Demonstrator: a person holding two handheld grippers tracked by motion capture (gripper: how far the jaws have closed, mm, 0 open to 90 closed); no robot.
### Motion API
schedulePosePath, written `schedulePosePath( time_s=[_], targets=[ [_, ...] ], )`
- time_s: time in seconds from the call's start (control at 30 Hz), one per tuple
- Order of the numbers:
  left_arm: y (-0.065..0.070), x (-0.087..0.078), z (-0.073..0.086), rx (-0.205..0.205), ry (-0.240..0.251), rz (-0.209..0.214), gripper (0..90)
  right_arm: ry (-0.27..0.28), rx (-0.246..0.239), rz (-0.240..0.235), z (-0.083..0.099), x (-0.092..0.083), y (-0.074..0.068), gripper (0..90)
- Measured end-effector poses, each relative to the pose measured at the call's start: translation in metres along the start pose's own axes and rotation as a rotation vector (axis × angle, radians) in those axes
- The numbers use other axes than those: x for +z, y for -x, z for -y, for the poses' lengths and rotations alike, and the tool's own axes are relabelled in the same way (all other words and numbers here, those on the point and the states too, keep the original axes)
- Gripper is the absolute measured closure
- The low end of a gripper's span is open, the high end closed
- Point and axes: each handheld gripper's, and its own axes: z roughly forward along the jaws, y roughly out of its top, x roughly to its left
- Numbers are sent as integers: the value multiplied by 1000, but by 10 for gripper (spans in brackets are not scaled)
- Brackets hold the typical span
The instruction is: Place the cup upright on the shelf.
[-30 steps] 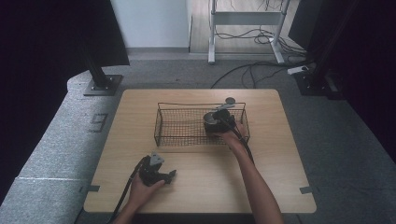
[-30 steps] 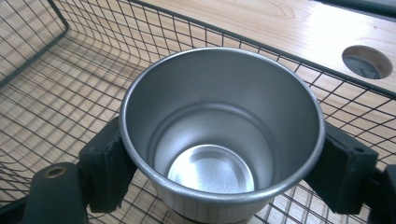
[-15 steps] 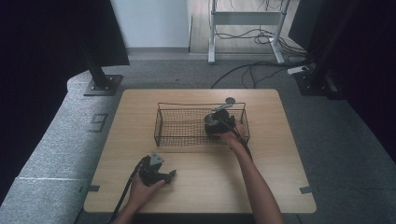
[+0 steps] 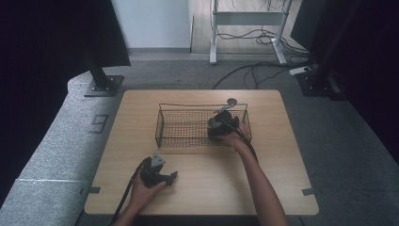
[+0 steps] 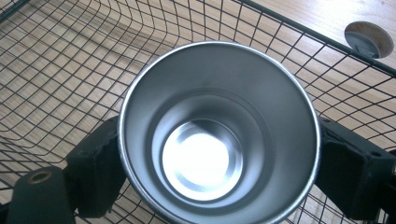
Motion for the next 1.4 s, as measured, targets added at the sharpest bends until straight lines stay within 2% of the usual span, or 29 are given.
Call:
schedulePosePath(
  time_s=[0.2,0.73,1.17,1.4],
  targets=[
    [0,0,0,0,0,0,142,5,19,-10,0,-2,3,123],
    [0,0,0,0,0,0,142,7,32,-41,-3,-12,8,79],
    [0,0,0,1,-1,0,142,138,97,-37,5,-33,12,76],
    [0,0,0,1,-1,0,142,215,116,-53,13,-53,13,82]
  ],
)
